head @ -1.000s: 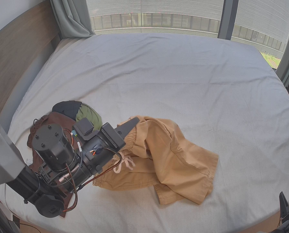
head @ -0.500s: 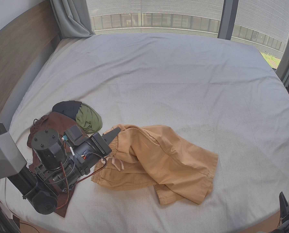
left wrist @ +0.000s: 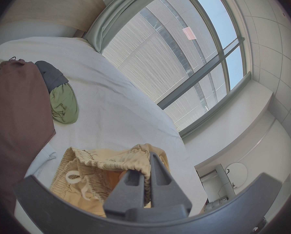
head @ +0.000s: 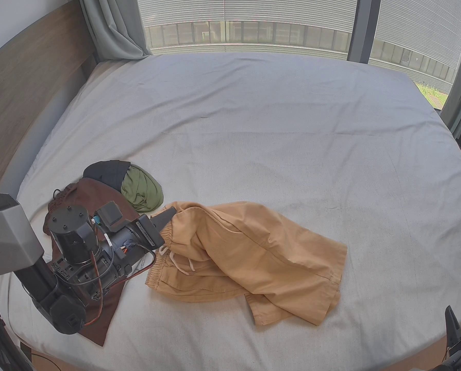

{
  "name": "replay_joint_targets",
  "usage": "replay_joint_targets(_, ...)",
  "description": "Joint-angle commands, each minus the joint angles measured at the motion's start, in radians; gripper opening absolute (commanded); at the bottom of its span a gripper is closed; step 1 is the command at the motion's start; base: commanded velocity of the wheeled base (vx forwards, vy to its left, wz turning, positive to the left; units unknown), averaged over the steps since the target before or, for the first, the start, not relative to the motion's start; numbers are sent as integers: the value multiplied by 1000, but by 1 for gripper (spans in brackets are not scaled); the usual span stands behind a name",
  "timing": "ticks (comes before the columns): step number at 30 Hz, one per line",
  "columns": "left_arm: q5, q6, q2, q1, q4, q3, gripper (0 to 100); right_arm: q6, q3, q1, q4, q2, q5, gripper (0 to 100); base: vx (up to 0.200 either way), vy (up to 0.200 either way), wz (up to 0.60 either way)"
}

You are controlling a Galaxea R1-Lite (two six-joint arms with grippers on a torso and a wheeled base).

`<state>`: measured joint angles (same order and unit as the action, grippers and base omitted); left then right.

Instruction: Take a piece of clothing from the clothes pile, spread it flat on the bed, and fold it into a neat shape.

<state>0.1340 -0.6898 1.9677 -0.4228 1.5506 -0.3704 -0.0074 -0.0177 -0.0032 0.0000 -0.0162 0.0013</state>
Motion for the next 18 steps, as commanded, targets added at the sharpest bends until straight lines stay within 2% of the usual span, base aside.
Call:
replay_joint_targets(1, 2, 3, 34, 24, 0, -4, 0, 0, 18, -1, -2, 16, 0, 100, 0, 0, 0)
replay_joint_targets(10, 4, 73, 79, 68, 0, 2, 0, -5, 18, -1, 0, 16, 2, 100, 0, 0, 0)
replay_joint_targets(18, 1, 79, 109, 78, 2, -1, 0, -16, 18, 0, 0, 16, 5, 100, 0, 0, 0)
